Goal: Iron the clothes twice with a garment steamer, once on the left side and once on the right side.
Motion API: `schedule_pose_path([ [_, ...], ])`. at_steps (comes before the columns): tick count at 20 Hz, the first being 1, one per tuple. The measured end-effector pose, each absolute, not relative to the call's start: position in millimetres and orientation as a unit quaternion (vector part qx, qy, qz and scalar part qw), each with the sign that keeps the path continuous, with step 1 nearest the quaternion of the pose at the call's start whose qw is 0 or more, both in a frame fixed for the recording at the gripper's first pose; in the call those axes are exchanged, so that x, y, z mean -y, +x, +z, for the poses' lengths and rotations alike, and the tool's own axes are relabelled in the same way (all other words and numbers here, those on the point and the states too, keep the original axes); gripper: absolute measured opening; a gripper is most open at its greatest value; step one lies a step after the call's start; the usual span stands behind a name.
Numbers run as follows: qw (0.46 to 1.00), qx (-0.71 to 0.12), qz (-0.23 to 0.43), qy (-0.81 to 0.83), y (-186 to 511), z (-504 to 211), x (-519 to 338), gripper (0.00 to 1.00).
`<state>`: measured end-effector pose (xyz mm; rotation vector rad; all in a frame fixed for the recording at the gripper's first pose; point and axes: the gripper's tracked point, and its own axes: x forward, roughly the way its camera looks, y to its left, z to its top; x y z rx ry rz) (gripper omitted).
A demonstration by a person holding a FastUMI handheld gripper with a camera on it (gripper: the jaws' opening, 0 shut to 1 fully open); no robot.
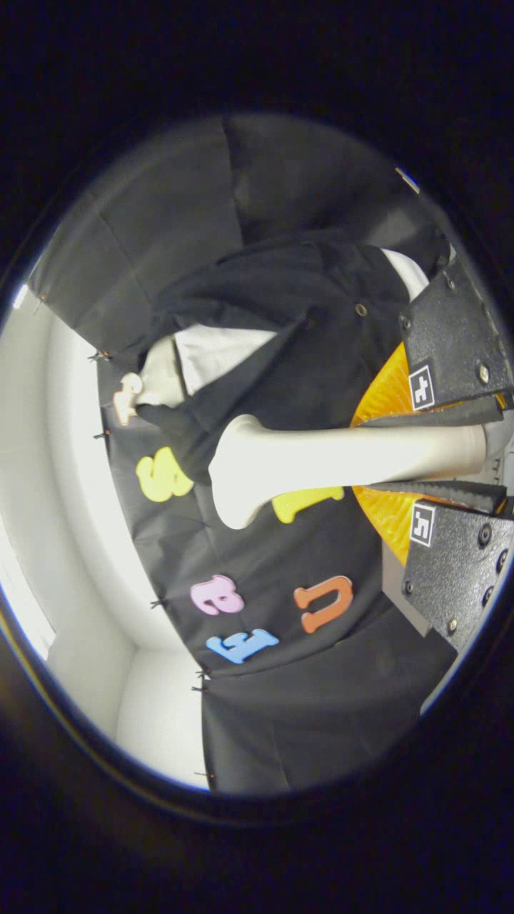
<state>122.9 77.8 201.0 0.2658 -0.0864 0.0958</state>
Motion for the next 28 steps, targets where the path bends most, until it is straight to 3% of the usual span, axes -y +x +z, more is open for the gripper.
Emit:
schedule_pose_path([
  [8, 0.986, 0.135, 0.042, 0.093, 174.5, 281.2, -20.8, 0.34],
  [12, 0.984, 0.171, 0.003, 0.05, 198.2, 302.3, -4.1, 0.34],
  [28, 0.992, 0.103, -0.073, -0.024, 214.7, 209.5, 11.1, 0.34],
])
